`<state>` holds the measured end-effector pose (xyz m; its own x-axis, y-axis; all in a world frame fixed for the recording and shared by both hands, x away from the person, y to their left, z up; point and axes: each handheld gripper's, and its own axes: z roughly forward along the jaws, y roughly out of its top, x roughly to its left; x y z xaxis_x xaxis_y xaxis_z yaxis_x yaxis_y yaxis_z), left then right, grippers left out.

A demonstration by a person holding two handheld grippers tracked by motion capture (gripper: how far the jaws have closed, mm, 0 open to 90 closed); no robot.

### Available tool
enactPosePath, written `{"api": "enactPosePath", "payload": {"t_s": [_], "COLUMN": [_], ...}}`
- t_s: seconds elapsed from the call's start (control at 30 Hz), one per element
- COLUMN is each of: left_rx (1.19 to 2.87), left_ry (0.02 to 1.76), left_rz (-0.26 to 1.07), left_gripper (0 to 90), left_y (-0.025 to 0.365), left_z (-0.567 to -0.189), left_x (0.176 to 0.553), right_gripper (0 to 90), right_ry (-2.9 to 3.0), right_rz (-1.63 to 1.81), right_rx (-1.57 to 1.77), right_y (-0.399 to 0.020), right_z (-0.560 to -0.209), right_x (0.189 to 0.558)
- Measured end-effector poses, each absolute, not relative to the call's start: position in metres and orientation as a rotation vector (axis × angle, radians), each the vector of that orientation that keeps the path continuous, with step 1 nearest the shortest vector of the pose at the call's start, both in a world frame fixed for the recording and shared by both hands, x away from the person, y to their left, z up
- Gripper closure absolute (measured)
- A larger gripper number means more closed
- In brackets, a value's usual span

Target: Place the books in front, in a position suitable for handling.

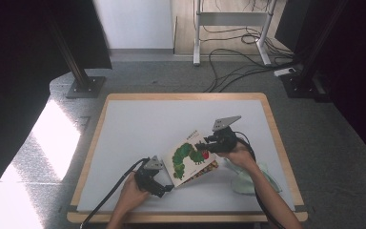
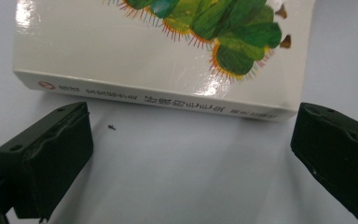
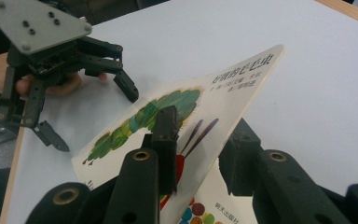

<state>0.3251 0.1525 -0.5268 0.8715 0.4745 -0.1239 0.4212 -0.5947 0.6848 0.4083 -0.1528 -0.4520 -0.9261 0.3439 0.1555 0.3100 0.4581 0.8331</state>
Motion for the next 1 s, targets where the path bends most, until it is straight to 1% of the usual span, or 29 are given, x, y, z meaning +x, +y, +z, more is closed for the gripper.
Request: {"api": "enactPosePath", "payload": {"t_s": [0.17, 0.37, 0.5, 0.73, 0.77, 0.8, 0.83, 1.0], "left_rx": [2.253, 2.249, 2.218, 2.240, 2.244, 2.251, 2.264, 2.238], "left_ry": [0.680, 0.693, 0.699, 0.684, 0.688, 0.688, 0.686, 0.695], "left_rz": [0.068, 0.067, 0.039, 0.044, 0.049, 0.054, 0.066, 0.047], "left_gripper": [0.0, 0.0, 0.0, 0.0, 0.0, 0.0, 0.0, 0.0], "left_y": [0.151, 0.150, 0.147, 0.140, 0.140, 0.139, 0.138, 0.139], "left_z": [-0.527, -0.527, -0.525, -0.520, -0.520, -0.519, -0.517, -0.513], "left_x": [0.332, 0.335, 0.340, 0.342, 0.342, 0.341, 0.341, 0.340], "right_gripper": [69.8, 70.4, 70.9, 70.7, 67.4, 67.4, 64.0, 60.3], "right_ry": [2.641, 2.634, 2.631, 2.649, 2.676, 2.676, 2.693, 2.711], "right_rz": [1.527, 1.550, 1.563, 1.580, 1.556, 1.556, 1.515, 1.450], "right_rx": [0.561, 0.511, 0.488, 0.507, 0.540, 0.540, 0.577, 0.678], "right_y": [-0.157, -0.163, -0.167, -0.175, -0.176, -0.176, -0.176, -0.177], "right_z": [-0.450, -0.447, -0.447, -0.451, -0.453, -0.453, -0.454, -0.459], "right_x": [0.403, 0.396, 0.392, 0.391, 0.393, 0.393, 0.395, 0.397]}}
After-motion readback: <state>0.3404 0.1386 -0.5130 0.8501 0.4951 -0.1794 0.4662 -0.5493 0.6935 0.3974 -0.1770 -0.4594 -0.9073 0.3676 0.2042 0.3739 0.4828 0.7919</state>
